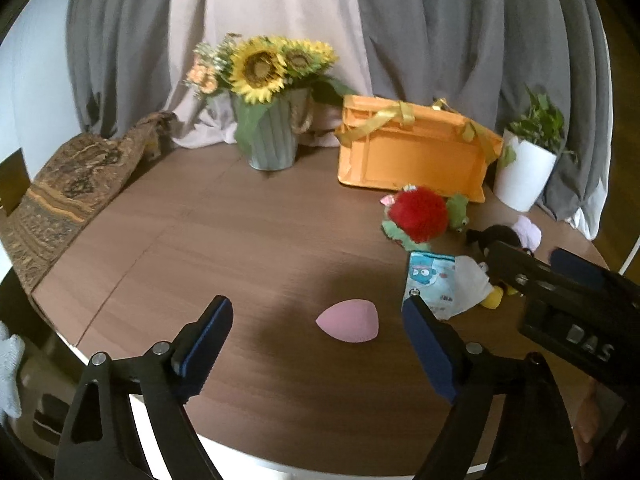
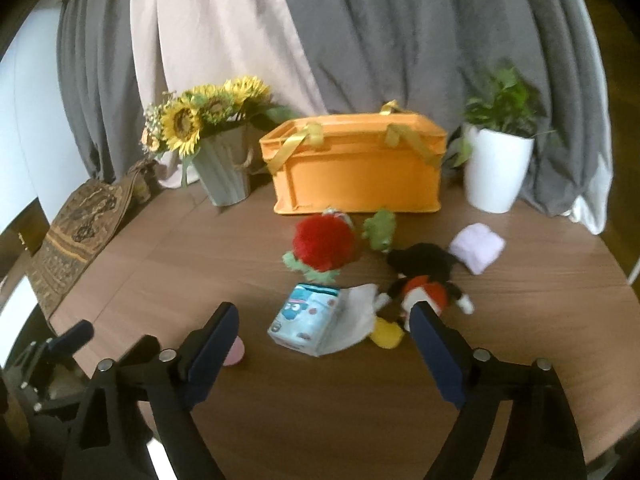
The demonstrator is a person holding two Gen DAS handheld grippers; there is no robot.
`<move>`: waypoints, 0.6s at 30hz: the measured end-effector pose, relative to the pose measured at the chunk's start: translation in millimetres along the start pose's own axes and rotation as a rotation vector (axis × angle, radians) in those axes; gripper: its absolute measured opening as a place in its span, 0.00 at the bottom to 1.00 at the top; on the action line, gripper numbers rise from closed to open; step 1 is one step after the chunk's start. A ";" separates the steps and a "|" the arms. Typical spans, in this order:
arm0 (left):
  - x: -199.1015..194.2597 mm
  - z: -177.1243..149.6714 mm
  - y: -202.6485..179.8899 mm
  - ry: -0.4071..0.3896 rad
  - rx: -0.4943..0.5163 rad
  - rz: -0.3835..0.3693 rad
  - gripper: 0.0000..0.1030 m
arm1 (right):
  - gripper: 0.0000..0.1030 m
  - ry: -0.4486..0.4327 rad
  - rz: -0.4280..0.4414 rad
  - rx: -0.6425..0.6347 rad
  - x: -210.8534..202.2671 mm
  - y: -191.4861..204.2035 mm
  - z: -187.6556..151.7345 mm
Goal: Organize soft objects
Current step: 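Move the left tool to the pink sponge while the right tool approaches the blue tissue pack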
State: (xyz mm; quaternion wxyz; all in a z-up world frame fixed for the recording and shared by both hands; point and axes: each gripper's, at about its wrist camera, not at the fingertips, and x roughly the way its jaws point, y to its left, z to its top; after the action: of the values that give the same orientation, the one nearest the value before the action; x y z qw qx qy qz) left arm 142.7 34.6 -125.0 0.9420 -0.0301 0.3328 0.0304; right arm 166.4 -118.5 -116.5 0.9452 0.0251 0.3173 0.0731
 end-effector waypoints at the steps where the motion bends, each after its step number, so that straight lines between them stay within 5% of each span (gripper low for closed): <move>1: 4.3 -0.9 -0.9 0.003 0.006 -0.001 0.83 | 0.82 0.011 0.006 -0.006 7.2 1.9 -0.1; 18: 63.3 -14.5 -7.5 0.091 0.048 -0.093 0.71 | 0.78 0.185 -0.020 -0.055 95.8 22.0 -10.9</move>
State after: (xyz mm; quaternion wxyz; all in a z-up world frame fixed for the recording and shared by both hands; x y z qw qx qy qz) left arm 183.4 28.3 -175.8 0.9268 -0.0244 0.3741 -0.0230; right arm 232.6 -81.9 -180.2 0.9128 -0.0111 0.4014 0.0742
